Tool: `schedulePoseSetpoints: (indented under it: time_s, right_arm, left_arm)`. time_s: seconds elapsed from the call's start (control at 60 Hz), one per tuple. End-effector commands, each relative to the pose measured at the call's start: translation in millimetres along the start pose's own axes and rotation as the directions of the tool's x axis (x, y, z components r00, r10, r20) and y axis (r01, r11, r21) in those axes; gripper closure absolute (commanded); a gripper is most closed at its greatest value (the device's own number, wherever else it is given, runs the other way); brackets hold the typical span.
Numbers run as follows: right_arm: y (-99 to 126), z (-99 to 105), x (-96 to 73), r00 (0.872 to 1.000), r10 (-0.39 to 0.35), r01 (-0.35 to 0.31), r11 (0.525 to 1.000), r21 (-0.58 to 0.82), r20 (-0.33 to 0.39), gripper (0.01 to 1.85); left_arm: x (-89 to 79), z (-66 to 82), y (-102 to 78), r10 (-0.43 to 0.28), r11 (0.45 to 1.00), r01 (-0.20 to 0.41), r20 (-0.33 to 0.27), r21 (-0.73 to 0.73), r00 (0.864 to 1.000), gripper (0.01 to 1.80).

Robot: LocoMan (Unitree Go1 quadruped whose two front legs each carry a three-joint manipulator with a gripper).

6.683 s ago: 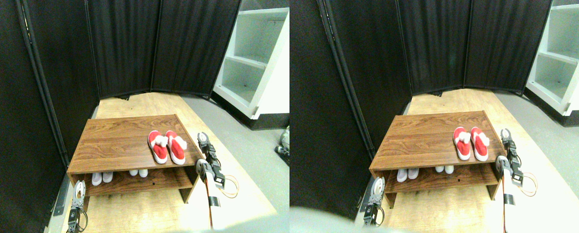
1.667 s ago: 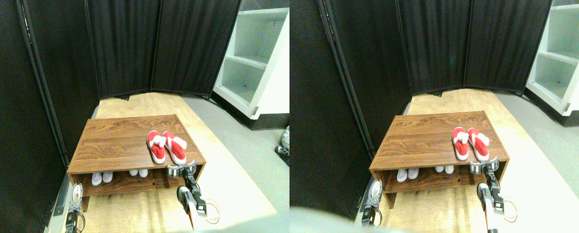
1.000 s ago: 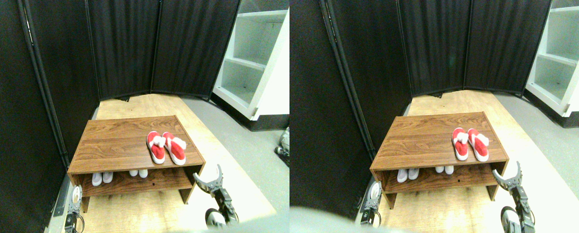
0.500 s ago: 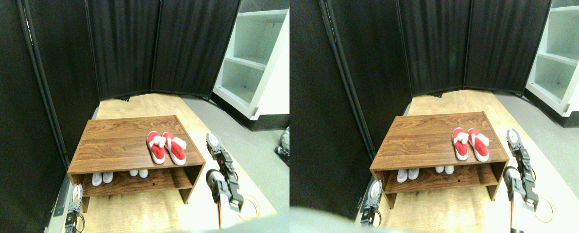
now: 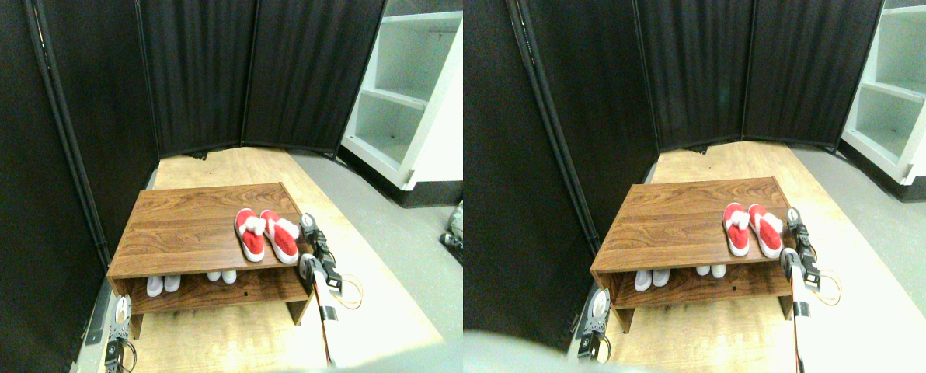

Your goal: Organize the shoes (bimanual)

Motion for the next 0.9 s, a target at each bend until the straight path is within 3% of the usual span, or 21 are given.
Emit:
schedulePoseSetpoints:
  time_s: [0.017, 0.1, 0.2, 0.283, 0.417, 0.55, 0.7, 0.9]
  right_arm:
    - [4.2, -9.1, -2.2, 1.000, -0.021, 0.022, 0.994, 0.108, -0.006, 1.85]
    - [2.1, -21.8, -4.2, 0.999, -0.013, 0.014, 0.999, 0.038, -0.032, 1.85]
    - [0.4, -35.0, -4.6, 0.995, -0.019, 0.026, 0.997, 0.072, -0.096, 1.85]
    - [1.0, -44.6, -7.3, 0.995, -0.036, 0.043, 0.996, 0.073, -0.089, 1.85]
    - [4.4, -56.7, -12.7, 0.991, -0.006, 0.015, 0.998, 0.065, -0.133, 1.85]
    - [8.1, -59.2, -15.4, 0.993, -0.018, 0.026, 0.998, 0.060, -0.120, 1.85]
    - [1.6, -49.3, -10.3, 0.992, -0.003, 0.010, 0.999, 0.054, -0.130, 1.85]
    - [-2.7, -39.4, -12.3, 0.995, -0.028, 0.038, 0.994, 0.101, -0.096, 1.85]
  left_arm:
    - [0.9, 0.4, -9.4, -0.062, 0.998, 0.062, 0.020, 0.019, 0.998, 1.80]
    - [1.4, -0.2, -8.4, -0.051, 0.998, 0.050, 0.029, 0.023, 0.998, 1.80]
    - [2.2, -1.8, -8.4, -0.054, 0.998, 0.054, 0.019, 0.020, 0.998, 1.80]
    - [2.5, -3.2, -8.4, -0.055, 0.998, 0.054, 0.026, 0.019, 0.998, 1.80]
    - [2.9, -4.7, -8.3, -0.059, 0.998, 0.059, 0.016, 0.018, 0.998, 1.80]
    - [3.0, -4.3, -8.3, -0.059, 0.998, 0.059, 0.014, 0.029, 0.998, 1.80]
    - [1.6, -5.2, -8.5, -0.052, 0.999, 0.052, 0.024, 0.007, 0.998, 1.80]
    - [3.5, -9.2, -8.2, -0.051, 0.999, 0.051, 0.033, 0.009, 0.998, 1.80]
